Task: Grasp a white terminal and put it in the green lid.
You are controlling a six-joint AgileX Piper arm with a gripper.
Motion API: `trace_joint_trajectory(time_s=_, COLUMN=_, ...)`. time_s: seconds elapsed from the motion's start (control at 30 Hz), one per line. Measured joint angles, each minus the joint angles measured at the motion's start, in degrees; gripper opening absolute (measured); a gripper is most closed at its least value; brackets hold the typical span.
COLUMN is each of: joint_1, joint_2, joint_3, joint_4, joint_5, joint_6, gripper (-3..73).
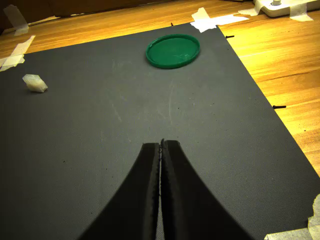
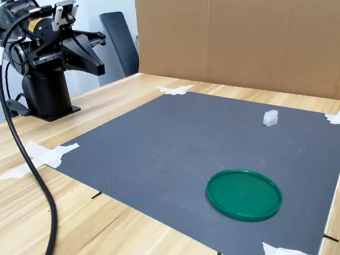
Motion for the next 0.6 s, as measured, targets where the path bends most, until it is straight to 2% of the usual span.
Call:
trace_joint_trajectory(time_s=0.53, joint_1=0.0, joint_2=0.0, joint_3=0.0, joint_4=0.0, joint_5=0.0, joint_6=0.0, gripper=-2.8)
trace_joint_trajectory(time_s=0.6, joint_1=0.0, joint_2=0.5, joint_3=-0.8, joint_4=0.0, joint_5=2.1, joint_6=0.0, gripper=-2.8)
